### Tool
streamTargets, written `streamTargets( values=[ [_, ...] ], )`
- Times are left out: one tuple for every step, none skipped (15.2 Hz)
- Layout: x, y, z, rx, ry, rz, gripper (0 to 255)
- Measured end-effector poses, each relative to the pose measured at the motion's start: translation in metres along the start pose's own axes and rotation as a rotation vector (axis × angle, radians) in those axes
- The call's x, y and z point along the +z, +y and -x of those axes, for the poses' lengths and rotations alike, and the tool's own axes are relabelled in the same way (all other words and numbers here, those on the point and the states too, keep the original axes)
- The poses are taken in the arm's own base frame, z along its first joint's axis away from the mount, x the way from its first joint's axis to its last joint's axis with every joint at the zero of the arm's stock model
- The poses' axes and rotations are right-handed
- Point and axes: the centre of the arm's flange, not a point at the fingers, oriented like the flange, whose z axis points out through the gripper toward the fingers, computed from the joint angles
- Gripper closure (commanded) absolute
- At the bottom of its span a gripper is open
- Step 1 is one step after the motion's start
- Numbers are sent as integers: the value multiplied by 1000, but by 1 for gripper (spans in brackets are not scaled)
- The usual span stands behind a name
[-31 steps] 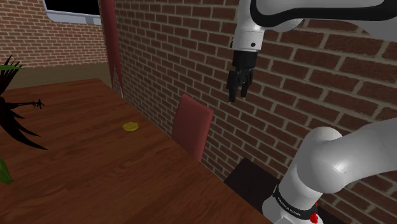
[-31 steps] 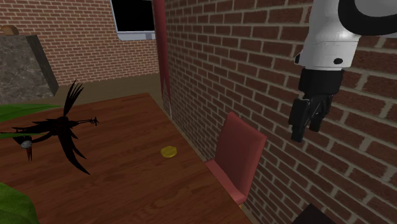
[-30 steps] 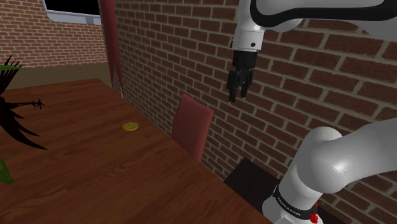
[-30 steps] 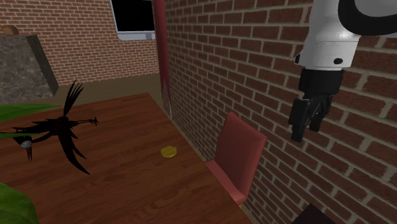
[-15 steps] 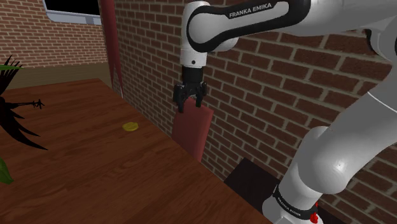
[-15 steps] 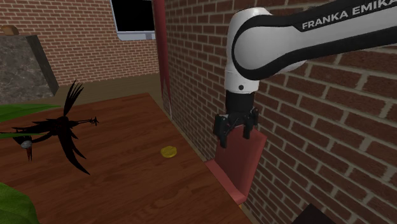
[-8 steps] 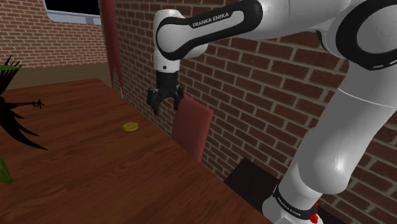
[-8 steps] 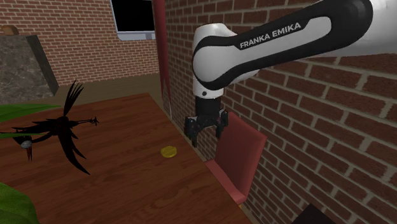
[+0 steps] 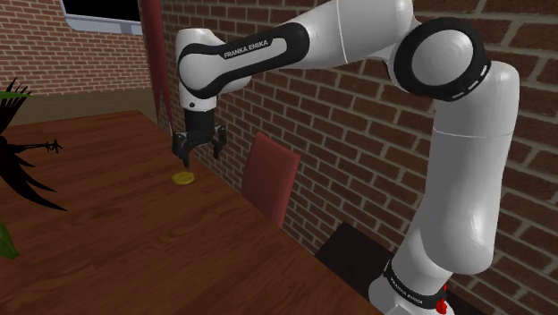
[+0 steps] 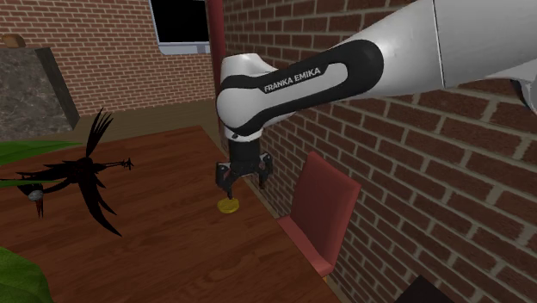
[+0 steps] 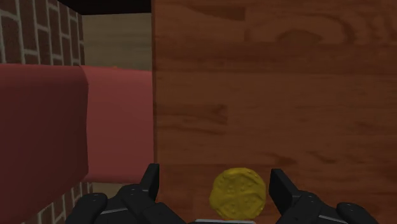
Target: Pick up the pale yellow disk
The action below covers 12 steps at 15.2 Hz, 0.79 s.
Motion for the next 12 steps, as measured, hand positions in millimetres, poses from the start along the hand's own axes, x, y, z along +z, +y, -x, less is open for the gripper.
streamTargets(
  values=[
    [6,-3,-9,4,2,1,0],
    [11,-9,-21,8,5,3,0],
    [12,-17,-31,12,7,4,0],
    [17,-26,-43,16,11,5,0],
    [22,-32,-51,19,12,6,0],
    [26,-36,-55,21,13,7,0],
    [32,-37,-57,22,13,8,0],
    [37,-37,-58,23,14,8,0],
    [40,-37,-59,23,14,8,0],
    [45,-37,-60,24,14,8,0],
    [51,-38,-61,24,14,8,0],
    [56,-38,-60,24,14,8,0]
  ],
)
